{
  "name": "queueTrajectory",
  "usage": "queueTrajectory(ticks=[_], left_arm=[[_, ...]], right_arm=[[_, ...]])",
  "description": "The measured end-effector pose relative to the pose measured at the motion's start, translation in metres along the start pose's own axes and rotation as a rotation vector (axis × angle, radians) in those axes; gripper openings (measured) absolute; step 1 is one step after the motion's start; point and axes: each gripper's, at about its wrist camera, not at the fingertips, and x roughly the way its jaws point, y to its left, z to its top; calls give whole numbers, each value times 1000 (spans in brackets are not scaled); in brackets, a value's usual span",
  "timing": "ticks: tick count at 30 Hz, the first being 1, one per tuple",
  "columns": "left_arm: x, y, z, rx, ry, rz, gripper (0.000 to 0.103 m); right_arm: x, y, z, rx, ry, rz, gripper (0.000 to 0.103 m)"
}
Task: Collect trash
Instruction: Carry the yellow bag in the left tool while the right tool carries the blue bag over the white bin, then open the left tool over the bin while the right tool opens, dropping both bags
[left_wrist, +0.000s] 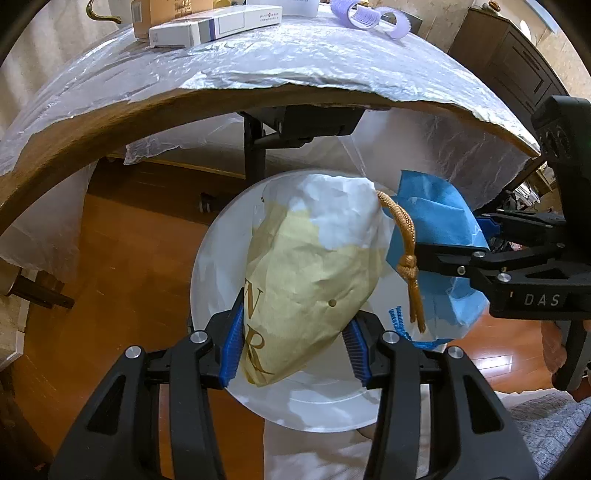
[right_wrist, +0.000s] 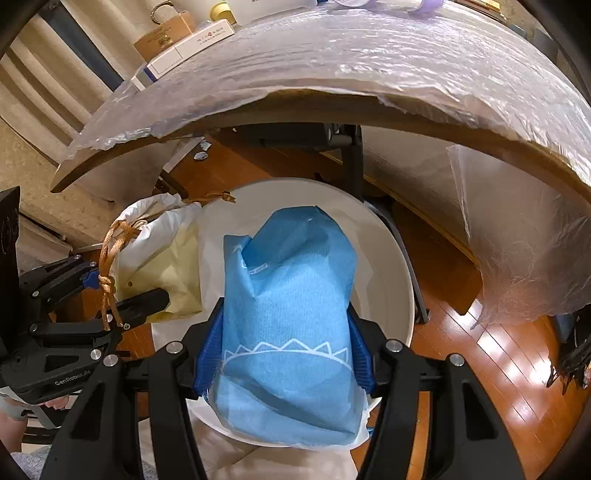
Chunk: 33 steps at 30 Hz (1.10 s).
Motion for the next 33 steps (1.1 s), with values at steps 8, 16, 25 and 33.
queueTrajectory(ticks=[8, 16, 25, 33], left_arm=[[9, 6, 1, -3, 14, 14, 48], [15, 9, 3, -6, 27, 31, 48], [22, 11, 5, -8, 38, 35, 48], [26, 10, 7, 13, 43, 41, 48]], right_arm=[[3, 1, 0, 8, 8, -7, 58], [11, -5, 3, 4, 15, -16, 58], [18, -3, 5, -21, 15, -51, 58], [21, 2, 7, -22, 16, -67, 58]])
